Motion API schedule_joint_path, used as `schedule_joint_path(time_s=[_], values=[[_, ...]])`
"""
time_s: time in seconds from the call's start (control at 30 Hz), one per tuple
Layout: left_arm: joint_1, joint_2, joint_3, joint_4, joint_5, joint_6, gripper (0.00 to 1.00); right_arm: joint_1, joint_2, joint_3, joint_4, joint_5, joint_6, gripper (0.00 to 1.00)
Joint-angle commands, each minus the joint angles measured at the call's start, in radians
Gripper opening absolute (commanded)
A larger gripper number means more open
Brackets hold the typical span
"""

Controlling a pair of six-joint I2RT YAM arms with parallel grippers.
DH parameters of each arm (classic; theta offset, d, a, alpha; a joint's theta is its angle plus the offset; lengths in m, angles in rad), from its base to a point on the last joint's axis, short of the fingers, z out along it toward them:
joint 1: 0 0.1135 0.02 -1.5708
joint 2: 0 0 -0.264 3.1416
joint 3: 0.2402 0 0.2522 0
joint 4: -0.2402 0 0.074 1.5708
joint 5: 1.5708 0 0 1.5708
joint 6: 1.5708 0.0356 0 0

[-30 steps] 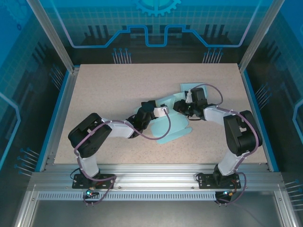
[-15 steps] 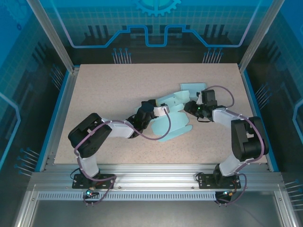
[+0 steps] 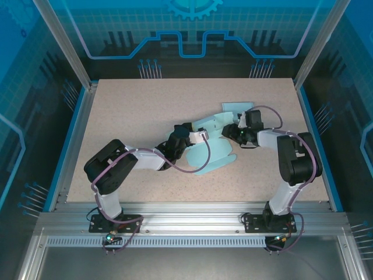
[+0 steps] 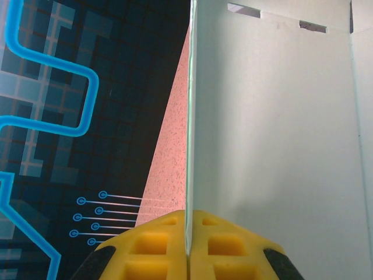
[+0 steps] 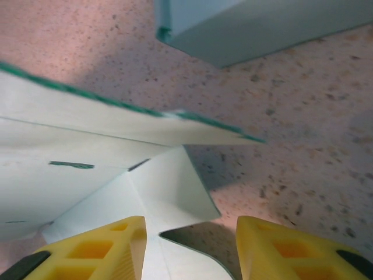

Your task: Fold the paper box

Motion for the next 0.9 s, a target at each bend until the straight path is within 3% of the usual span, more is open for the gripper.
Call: schedule_joint_path(time_s=[0.0,0.23,0.63,0.87], values=[[-0.006,0.018,0.016,0.030,0.004,0.006,0.00,-0.011,0.031,0.027,0.056,-0.070,0.016,0.44],[-0.006,0.029,0.022,0.029,-0.001,0.009,0.00,-0.011,-0.007,-0.006,0.103,-0.101,0.033,0.30],[-0.006,0.028,0.024,0.030,-0.001,0.005,0.00,-0.001,-0.008,0.000,0.113,-0.110,0.035,0.29],[-0.006,0.039,0.033,0.027,-0.002,0.008,0.00,0.064,0.021,-0.014,0.205,-0.136,0.093,0.27]])
